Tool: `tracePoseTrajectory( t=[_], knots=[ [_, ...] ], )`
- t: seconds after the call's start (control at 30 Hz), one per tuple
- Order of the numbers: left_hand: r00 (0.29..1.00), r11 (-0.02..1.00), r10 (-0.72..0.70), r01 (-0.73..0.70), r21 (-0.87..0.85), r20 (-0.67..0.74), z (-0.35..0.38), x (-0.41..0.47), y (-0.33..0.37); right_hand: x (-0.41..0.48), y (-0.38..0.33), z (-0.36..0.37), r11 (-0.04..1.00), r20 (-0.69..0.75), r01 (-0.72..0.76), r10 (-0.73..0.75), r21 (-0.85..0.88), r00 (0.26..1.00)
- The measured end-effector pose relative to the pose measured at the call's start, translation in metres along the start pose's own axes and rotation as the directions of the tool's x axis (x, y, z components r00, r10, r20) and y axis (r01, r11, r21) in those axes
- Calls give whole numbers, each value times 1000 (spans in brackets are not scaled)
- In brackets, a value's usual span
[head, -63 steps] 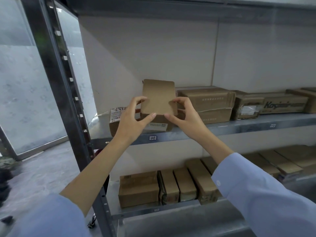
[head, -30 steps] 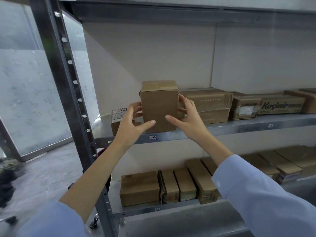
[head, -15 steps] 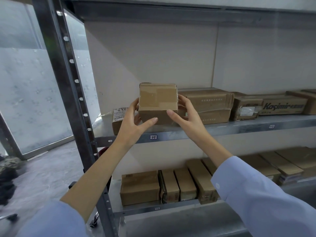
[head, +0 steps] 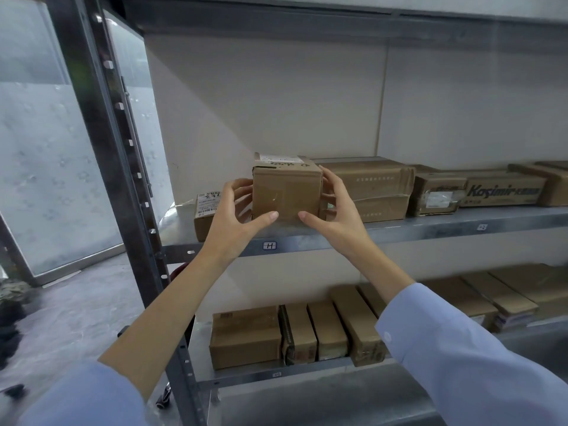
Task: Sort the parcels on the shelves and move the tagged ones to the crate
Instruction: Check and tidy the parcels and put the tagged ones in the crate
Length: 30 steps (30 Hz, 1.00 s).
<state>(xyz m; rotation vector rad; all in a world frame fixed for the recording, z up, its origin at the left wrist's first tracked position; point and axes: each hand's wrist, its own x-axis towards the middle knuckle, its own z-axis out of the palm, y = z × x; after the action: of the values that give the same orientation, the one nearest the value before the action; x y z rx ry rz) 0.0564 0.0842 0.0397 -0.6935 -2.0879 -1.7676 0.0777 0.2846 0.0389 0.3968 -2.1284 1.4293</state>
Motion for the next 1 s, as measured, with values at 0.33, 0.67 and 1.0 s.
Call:
tracePoseTrajectory(
  t=[0.33,0.67,1.0],
  knots=[
    [998,995,25,-18,100,-64,5,1,-5,2,1,1,997,56,31,-27,-67,998],
    [990,992,28,-10,127,-141,7,-1,-13,1,8,6,1000,82,-14,14,-2,997],
    [987,985,72,-47,164,-146,13,0,-18,4,15,5,999,108,-37,37,-6,993]
  ],
)
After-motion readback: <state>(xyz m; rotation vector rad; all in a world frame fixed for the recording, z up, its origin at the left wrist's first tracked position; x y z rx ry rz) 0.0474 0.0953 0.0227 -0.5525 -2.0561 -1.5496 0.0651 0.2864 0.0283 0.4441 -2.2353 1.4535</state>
